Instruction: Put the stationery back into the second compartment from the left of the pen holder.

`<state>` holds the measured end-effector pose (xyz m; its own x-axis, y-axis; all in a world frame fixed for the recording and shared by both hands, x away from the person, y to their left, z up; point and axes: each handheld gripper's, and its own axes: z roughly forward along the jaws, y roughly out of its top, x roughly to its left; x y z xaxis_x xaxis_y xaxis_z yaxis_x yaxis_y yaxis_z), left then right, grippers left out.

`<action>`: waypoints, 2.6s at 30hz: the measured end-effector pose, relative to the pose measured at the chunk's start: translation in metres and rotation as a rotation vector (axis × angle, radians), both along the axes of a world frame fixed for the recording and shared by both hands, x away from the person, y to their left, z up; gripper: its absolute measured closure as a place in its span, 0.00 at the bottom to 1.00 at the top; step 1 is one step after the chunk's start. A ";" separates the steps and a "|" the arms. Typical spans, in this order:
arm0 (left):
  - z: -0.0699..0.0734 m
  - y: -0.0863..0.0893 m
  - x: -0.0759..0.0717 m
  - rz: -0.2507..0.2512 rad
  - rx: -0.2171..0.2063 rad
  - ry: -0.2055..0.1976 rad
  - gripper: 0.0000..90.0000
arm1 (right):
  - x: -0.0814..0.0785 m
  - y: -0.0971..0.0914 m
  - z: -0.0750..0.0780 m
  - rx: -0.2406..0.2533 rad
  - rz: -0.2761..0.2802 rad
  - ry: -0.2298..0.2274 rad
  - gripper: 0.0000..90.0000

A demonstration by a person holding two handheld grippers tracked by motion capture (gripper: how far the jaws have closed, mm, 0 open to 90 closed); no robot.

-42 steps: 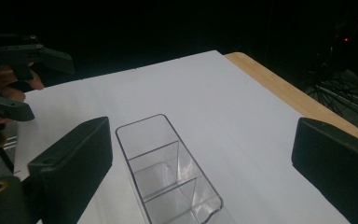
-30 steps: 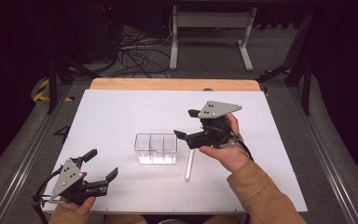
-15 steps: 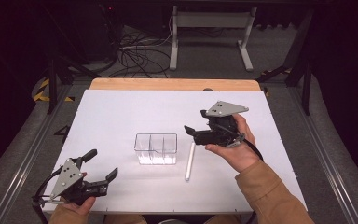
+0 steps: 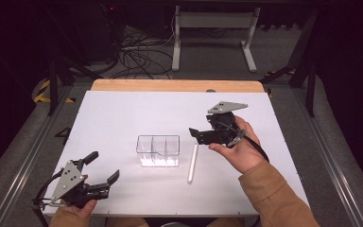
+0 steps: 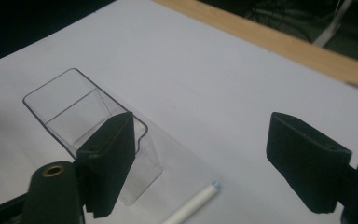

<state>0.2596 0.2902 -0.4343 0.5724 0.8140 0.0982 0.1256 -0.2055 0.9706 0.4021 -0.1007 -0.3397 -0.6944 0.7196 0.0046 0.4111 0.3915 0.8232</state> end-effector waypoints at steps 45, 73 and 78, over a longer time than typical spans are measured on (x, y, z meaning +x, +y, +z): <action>0.000 0.001 -0.002 0.004 0.001 -0.002 0.12 | 0.030 0.032 -0.063 -0.022 -0.507 0.746 0.46; -0.001 0.002 -0.003 0.006 0.003 0.001 0.12 | 0.049 0.054 -0.095 -0.162 -0.666 0.795 0.75; -0.002 0.002 -0.003 0.006 0.000 0.004 0.12 | 0.050 0.057 -0.097 -0.172 -0.688 0.802 0.82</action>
<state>0.2564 0.2917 -0.4359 0.5680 0.8174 0.0959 0.1307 -0.2046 0.9701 0.4516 -0.0436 -0.4369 0.0220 0.9898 0.1405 0.9843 -0.0460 0.1704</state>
